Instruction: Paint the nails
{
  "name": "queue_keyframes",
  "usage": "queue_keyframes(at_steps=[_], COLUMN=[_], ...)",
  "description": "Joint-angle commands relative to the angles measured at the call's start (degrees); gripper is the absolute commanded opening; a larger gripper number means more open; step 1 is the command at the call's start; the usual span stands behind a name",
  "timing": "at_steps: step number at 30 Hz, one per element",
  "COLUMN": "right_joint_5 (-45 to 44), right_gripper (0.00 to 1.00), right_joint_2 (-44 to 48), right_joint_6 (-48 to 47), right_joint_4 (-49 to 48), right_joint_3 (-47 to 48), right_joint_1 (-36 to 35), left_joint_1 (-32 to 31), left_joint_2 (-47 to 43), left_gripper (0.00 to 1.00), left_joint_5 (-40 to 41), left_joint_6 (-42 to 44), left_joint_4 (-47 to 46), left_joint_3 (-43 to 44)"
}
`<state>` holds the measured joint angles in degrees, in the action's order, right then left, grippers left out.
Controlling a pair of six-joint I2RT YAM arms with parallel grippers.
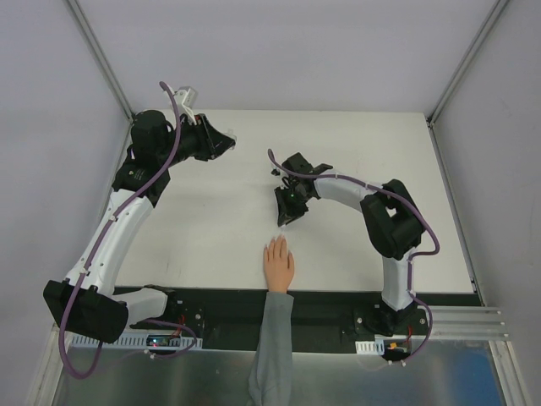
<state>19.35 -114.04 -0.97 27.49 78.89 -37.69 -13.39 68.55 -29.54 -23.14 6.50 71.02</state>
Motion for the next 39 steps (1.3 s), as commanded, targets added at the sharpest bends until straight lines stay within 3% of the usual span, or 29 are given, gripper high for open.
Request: queue_keyframes(at_steps=[1,14,39], right_joint_5=[-2.56,1.65,2.79], right_gripper=[0.0,0.0,0.0], right_joint_2=[1.71,6.11,1.37], right_joint_6=[-0.61,0.71,0.71], right_joint_4=[3.36,0.38,0.46], right_joint_3=[2.67,-0.93,-0.76], right_joint_1=[0.25,-1.51,-1.33], left_joint_1=[0.47,0.47,0.47], left_joint_2=[-0.53,-1.05,-1.32], left_gripper=[0.0,0.0,0.0], left_joint_5=[-0.78,-0.52,-0.52], left_joint_6=[0.9,0.99,0.9], left_joint_4=[-1.76,-1.85,-1.84], left_joint_3=[2.1,1.58,1.22])
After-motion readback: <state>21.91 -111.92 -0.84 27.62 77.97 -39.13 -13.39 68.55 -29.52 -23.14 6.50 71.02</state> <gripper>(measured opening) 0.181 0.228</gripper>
